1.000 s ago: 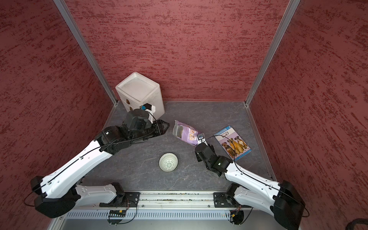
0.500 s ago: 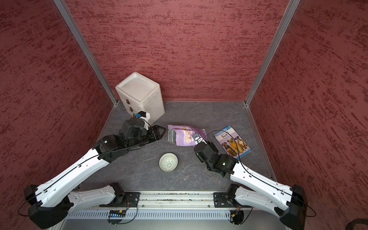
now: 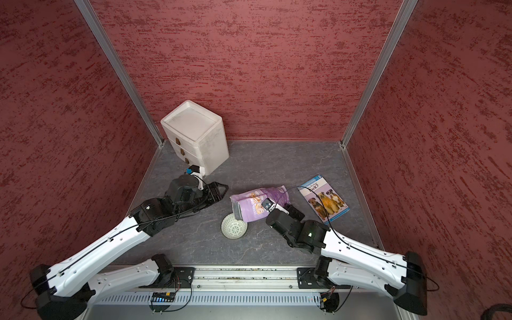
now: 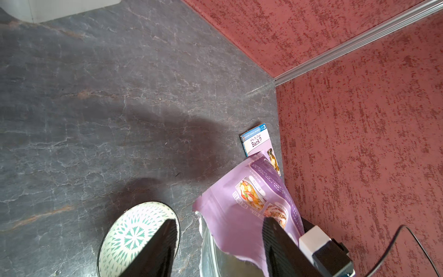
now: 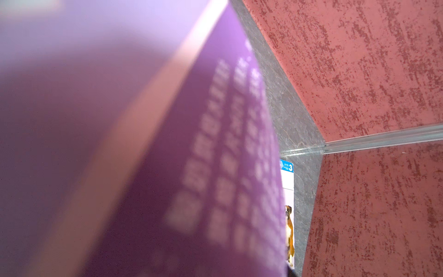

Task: Pour the oats into the breakfast bowl
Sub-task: Pour the oats into the bowl.

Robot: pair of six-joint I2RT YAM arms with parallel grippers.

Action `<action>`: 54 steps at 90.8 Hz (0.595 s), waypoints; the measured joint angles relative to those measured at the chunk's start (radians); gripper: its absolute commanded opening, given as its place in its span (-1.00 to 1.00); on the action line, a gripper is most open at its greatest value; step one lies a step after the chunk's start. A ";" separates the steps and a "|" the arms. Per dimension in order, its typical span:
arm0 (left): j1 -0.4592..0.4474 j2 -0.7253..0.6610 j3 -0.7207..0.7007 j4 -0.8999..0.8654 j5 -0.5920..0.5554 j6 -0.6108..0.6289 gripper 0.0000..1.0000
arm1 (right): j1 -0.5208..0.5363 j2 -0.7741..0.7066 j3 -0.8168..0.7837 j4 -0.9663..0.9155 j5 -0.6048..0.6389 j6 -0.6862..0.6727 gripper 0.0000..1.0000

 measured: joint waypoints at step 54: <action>-0.010 -0.002 -0.145 0.128 0.024 -0.063 0.23 | 0.010 0.072 -0.058 0.121 0.061 -0.203 -1.00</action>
